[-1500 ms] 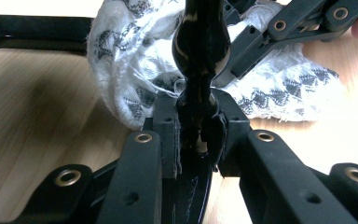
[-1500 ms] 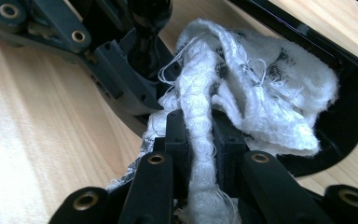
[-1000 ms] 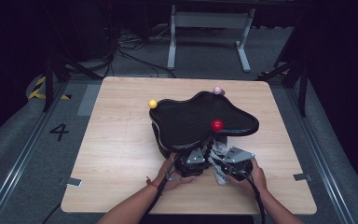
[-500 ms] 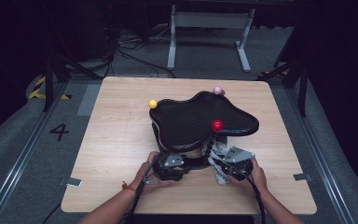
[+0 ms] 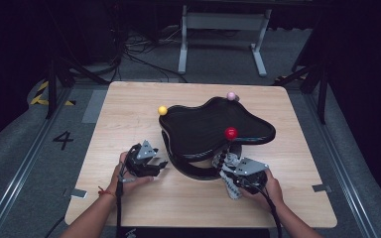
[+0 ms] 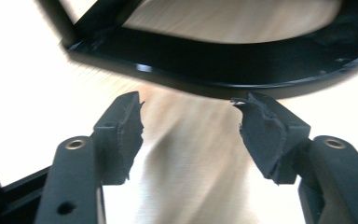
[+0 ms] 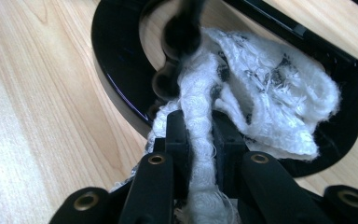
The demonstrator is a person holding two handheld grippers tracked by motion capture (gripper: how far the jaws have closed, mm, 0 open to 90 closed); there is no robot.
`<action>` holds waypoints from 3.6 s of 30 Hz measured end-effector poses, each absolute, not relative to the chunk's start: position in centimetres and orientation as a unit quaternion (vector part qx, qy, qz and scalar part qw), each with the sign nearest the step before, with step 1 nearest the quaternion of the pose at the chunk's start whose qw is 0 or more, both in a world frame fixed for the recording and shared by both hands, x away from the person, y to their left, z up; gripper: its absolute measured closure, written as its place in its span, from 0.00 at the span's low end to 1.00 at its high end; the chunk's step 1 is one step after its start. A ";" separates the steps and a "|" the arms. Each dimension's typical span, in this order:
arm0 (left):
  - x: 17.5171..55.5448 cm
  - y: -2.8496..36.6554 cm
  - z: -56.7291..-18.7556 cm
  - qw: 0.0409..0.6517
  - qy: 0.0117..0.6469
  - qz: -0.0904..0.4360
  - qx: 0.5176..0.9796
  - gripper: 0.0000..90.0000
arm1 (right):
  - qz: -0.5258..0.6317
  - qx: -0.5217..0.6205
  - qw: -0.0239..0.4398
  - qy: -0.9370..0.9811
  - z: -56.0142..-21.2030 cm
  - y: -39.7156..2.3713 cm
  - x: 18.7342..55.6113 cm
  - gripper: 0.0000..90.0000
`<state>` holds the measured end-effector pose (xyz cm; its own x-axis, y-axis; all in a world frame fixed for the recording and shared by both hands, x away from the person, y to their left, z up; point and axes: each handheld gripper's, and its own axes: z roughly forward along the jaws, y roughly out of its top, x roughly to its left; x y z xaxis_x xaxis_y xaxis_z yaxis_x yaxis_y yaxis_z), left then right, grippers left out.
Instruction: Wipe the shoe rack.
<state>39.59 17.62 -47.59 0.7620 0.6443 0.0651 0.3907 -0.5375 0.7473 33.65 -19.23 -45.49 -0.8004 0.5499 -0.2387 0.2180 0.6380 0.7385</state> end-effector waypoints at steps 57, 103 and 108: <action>45.5 19.3 -46.1 0.436 0.326 0.177 0.820 0.83 | 0.343 0.245 0.240 0.875 -46.5 -21.5 35.7 0.89; 39.8 20.1 -45.9 0.430 0.297 0.154 0.838 0.83 | 0.349 0.237 0.170 0.891 -45.3 -20.9 33.4 0.90; 39.1 19.3 -45.8 0.428 0.285 0.146 0.845 0.83 | 0.358 0.211 0.175 0.893 -45.4 -19.3 33.2 0.90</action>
